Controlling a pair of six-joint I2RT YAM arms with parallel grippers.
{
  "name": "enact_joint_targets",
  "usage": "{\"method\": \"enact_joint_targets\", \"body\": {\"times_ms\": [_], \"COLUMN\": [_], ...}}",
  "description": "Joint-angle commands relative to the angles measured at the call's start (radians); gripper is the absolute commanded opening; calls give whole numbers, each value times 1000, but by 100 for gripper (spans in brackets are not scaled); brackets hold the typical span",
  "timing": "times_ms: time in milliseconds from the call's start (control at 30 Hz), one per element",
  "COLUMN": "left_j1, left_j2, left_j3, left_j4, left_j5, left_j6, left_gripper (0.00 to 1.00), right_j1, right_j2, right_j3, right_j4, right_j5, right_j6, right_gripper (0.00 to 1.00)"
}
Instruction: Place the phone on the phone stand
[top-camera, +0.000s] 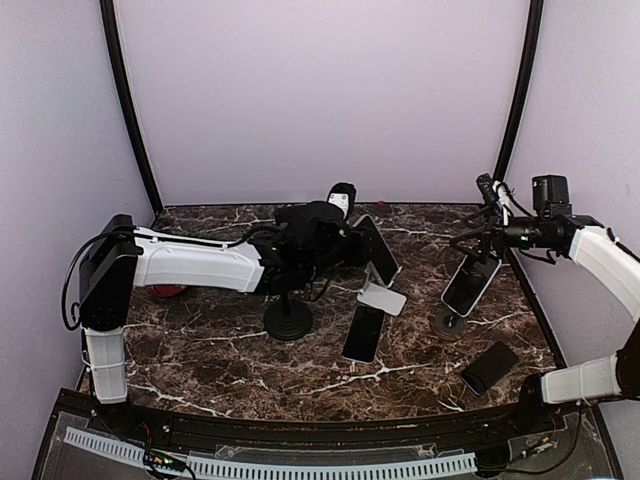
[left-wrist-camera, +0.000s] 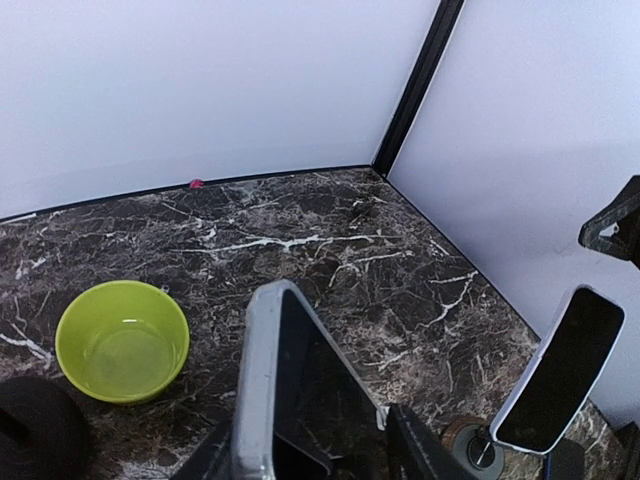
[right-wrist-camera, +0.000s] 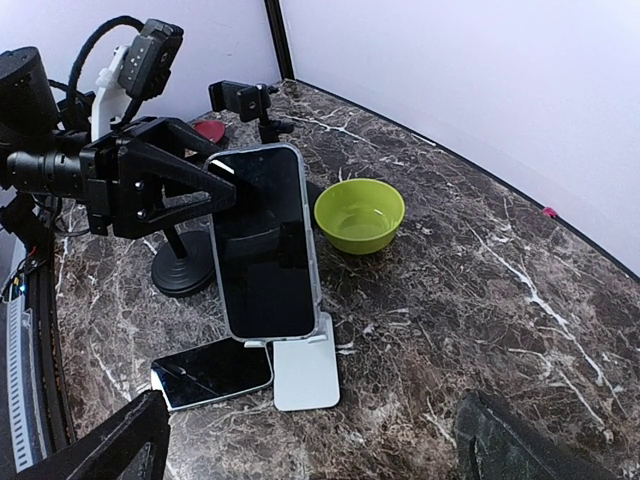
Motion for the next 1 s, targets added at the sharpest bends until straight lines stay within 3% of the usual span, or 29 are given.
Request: {"method": "enact_joint_targets", "body": {"times_ms": [0,267,367,433,467,733,967], "left_j1": [1,1,1,1,1,-1,-7], "left_j2": [-48,-39,-31,-29,-28,-26,-39], "left_j3": [5,26,43,48,50,78,123], "left_j4": [-13,-29,-51,-54,-58,-72,-57], "left_j5": [6,5,-1,2,2,17,-32], "left_j6": [13,18,7,7,6,23,137], "left_gripper": [51,59,73,96,98,99,99], "right_j1": [-4,-4,-3,-4,-3,-3,-2], "right_j2": [7,10,11,11,11,15,19], "right_j3": [-9,-10,-10,-10,-9,-8,-5], "right_j4": [-2,-2,-2,-3,-3,-8,-8], "right_j5": [-18,-19,-20,-21,-21,-23,-28], "right_j6": [-8,-8,-9,-11,-12,-14,-6], "right_gripper": [100,100,100,100,100,100,100]}}
